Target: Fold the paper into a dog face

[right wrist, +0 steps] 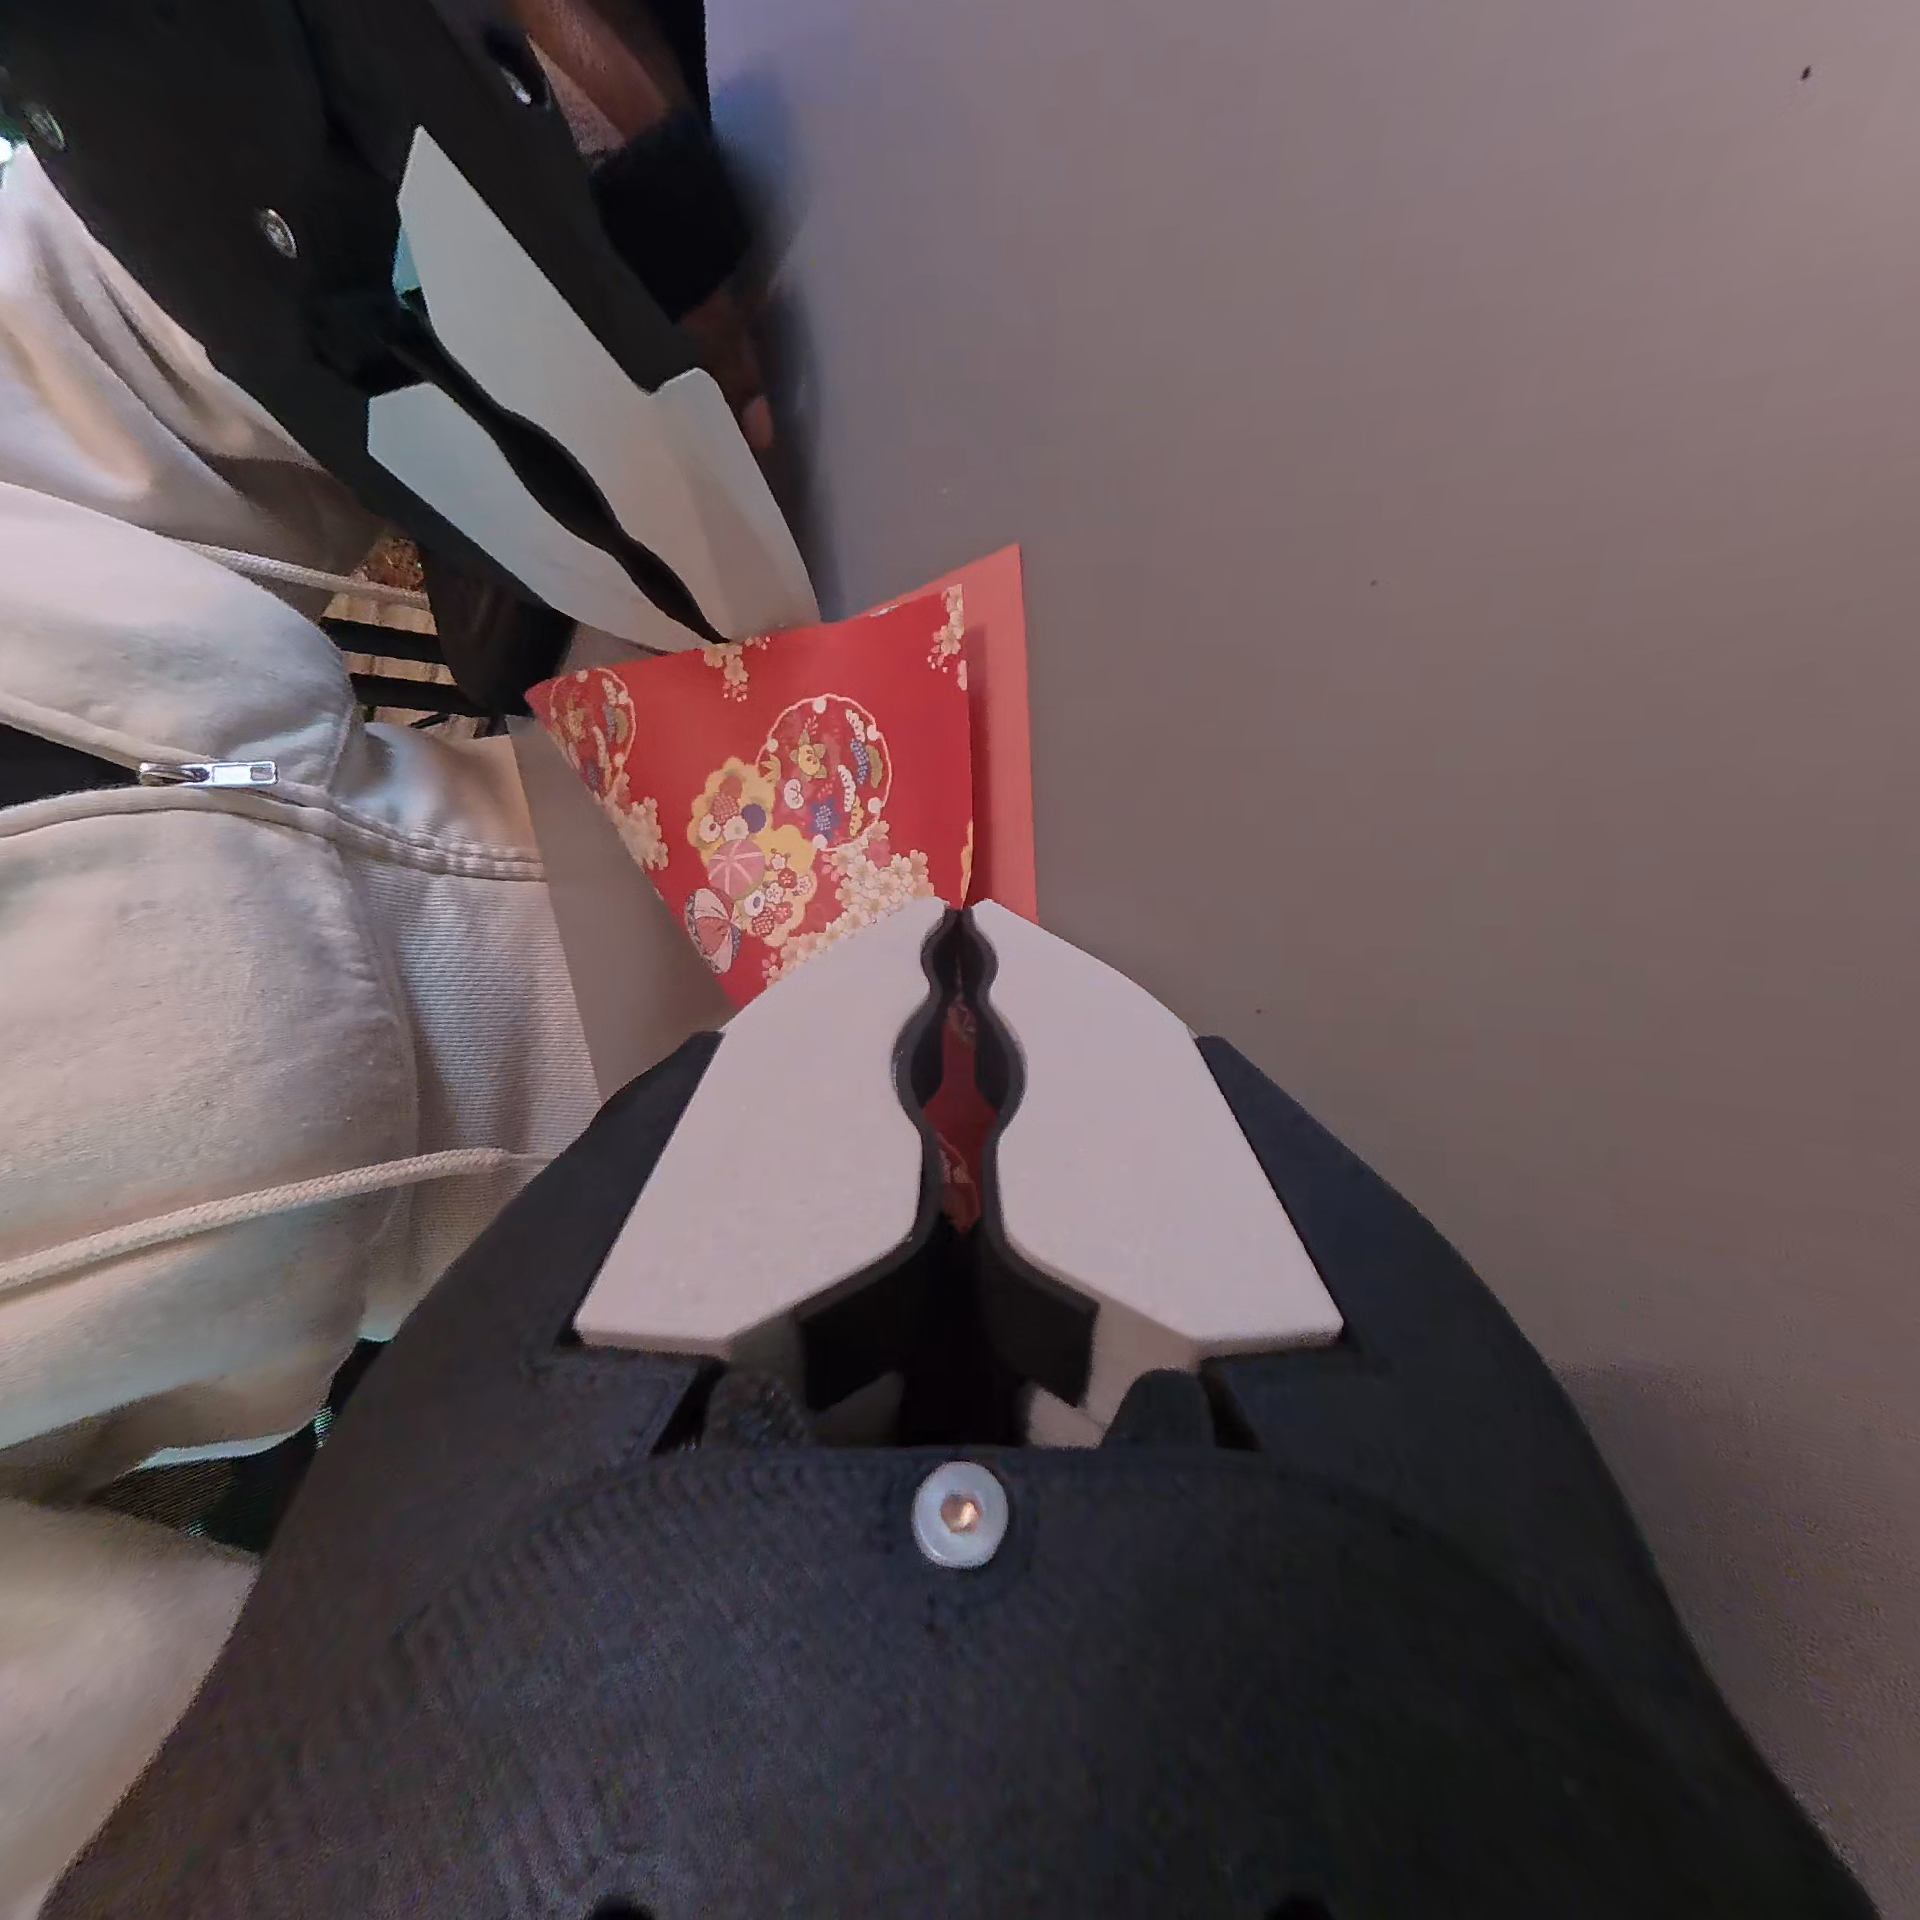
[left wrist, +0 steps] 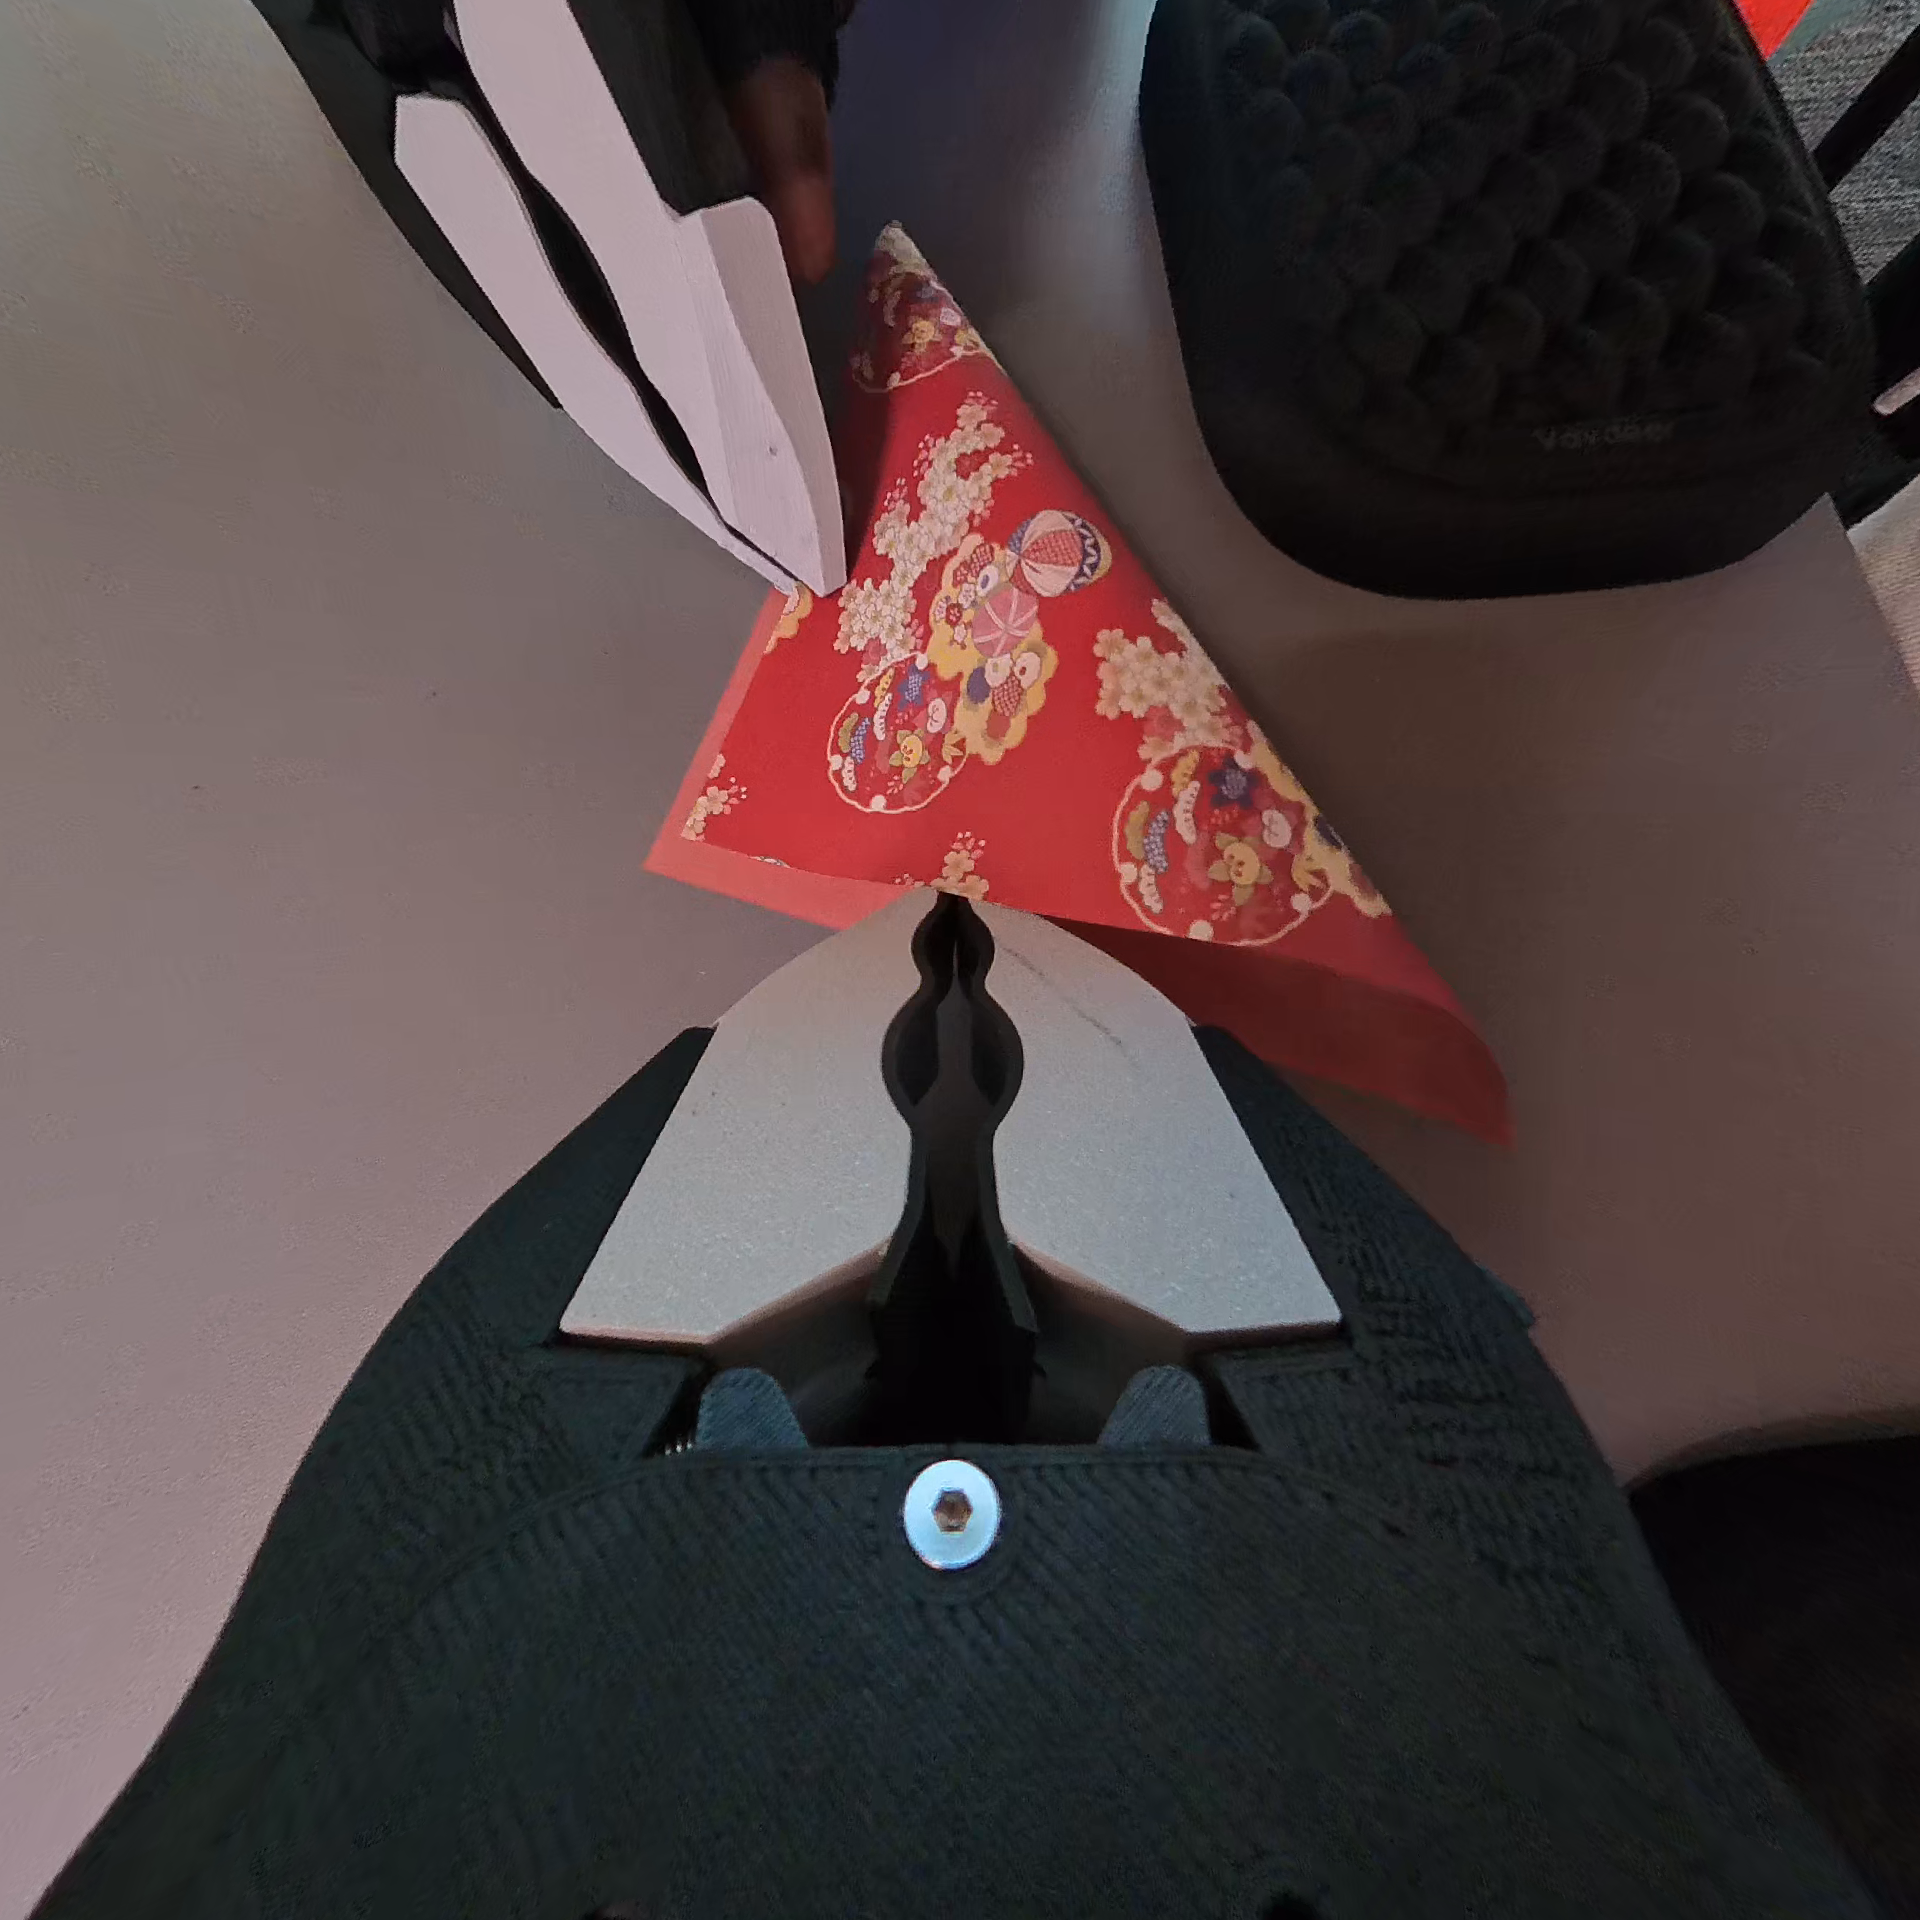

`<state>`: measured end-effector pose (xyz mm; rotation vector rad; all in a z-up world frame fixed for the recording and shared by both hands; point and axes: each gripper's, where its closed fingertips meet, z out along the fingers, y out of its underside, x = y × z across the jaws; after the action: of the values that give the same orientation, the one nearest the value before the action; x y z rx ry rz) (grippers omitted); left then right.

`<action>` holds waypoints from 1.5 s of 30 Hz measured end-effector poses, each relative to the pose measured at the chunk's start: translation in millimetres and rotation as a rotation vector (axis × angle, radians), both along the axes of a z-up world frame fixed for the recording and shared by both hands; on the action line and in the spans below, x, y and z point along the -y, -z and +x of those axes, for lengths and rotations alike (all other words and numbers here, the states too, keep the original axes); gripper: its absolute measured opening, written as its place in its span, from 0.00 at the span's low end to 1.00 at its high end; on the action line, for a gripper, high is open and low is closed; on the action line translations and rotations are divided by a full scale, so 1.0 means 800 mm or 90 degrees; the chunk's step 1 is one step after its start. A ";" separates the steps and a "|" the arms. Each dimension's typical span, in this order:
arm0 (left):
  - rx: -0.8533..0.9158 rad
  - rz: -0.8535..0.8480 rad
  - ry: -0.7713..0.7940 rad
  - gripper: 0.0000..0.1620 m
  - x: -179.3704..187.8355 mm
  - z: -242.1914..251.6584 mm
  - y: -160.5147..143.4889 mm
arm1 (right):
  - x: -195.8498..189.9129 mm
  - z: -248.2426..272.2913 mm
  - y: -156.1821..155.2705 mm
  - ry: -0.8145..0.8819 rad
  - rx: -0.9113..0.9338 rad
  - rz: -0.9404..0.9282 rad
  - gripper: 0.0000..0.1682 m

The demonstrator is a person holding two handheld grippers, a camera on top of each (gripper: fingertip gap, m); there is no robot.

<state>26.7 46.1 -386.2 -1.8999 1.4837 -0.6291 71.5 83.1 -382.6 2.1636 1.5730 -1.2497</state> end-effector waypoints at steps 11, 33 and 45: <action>0.002 0.000 0.011 0.00 0.001 0.001 0.000 | -0.012 -0.012 -0.003 -0.014 0.007 0.053 0.00; 0.002 0.010 0.022 0.01 0.004 0.001 0.000 | -0.024 -0.033 -0.020 -0.056 -0.081 0.104 0.00; 0.005 0.033 0.058 0.01 0.015 -0.006 -0.003 | -0.018 -0.040 0.001 -0.096 -0.102 0.130 0.00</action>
<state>21.6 34.0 -383.9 -1.7971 1.5740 -0.6313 39.4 97.6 -383.7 2.0529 1.9675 -1.2942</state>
